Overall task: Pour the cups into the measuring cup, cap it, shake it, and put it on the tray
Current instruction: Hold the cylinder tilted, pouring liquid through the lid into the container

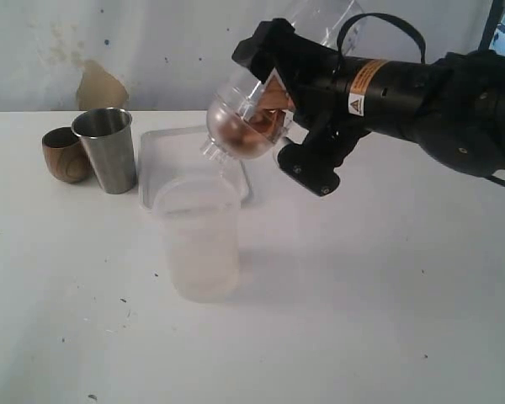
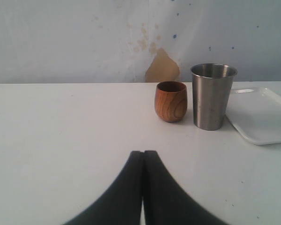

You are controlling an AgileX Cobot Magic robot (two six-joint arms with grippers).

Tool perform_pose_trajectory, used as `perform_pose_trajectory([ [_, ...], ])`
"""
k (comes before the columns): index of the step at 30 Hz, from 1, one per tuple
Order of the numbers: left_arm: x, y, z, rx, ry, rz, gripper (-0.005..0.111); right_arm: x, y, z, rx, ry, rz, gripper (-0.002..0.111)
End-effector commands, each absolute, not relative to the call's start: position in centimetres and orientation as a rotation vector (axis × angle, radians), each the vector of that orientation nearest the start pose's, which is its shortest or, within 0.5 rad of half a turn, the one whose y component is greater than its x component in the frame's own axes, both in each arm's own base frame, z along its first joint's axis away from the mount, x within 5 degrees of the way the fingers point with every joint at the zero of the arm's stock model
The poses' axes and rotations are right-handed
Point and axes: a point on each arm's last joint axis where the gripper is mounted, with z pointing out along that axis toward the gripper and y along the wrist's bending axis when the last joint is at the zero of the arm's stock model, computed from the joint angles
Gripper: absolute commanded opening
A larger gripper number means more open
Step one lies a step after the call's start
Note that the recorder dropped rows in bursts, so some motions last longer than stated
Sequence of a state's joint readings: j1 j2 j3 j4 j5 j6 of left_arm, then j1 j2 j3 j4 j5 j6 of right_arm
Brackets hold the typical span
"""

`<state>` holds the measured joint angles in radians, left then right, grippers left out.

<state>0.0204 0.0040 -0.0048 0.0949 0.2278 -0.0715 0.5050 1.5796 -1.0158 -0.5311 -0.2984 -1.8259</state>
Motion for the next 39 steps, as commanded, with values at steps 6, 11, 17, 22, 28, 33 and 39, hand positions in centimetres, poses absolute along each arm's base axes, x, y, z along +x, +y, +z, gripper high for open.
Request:
perform_pose_trajectory([
  [6,5.6,0.3,19.3,-0.012,1.708,0.046,0.000,31.0,18.9,29.8,-1.882,0.148,-1.165,0.000],
  [11,5.6,0.3,19.3,-0.012,1.708,0.046,0.000,30.6,19.6,29.8,-1.881,0.119,-1.156,0.000],
  [17,5.6,0.3,19.3,-0.012,1.708,0.046,0.000,30.6,19.6,29.8,-1.826,0.269,-1.044,0.000],
  [22,5.6,0.3,19.3,-0.012,1.708,0.046,0.000,30.5,19.7,29.9,-1.817,0.279,-1.031,0.000],
  [28,5.6,0.3,19.3,-0.012,1.708,0.046,0.000,30.5,19.7,29.9,-1.853,0.148,-1.121,0.000],
  [33,5.6,0.3,19.3,-0.012,1.708,0.046,0.000,30.6,19.7,30.0,-1.797,0.277,-1.041,0.000],
  [39,5.6,0.3,19.3,-0.012,1.708,0.046,0.000,30.6,19.7,30.0,-1.770,0.365,-0.968,0.000],
])
